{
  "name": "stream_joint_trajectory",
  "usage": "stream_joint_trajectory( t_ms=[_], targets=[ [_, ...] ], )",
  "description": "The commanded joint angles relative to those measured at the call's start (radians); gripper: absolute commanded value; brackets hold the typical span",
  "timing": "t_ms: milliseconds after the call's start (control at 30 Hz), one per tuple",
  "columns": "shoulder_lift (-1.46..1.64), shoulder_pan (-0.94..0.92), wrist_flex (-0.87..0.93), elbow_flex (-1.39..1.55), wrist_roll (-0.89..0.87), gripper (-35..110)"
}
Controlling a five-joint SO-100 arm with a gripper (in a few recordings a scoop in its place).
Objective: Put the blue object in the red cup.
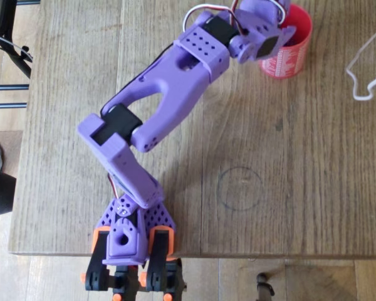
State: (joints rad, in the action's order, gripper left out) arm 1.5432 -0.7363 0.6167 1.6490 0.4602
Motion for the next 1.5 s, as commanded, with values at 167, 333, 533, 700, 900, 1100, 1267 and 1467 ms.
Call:
stream_joint_trajectory(
  t_ms=[167,333,533,700,900,1100,1267,1467],
  targets=[
    [0.098,0.0,-0.035,-0.084,0.011,1],
    [0.114,0.006,-0.032,-0.081,0.011,1],
    [0.298,0.16,-0.032,-0.081,-0.071,1],
    [0.566,0.426,0.06,-0.078,-0.121,0],
    [0.91,0.756,0.127,0.066,-0.13,0],
    [1.177,0.897,0.156,0.199,-0.118,0],
    [1.396,0.954,0.178,0.465,-0.091,0],
    [1.623,0.942,0.172,0.836,-0.075,0]
  ],
)
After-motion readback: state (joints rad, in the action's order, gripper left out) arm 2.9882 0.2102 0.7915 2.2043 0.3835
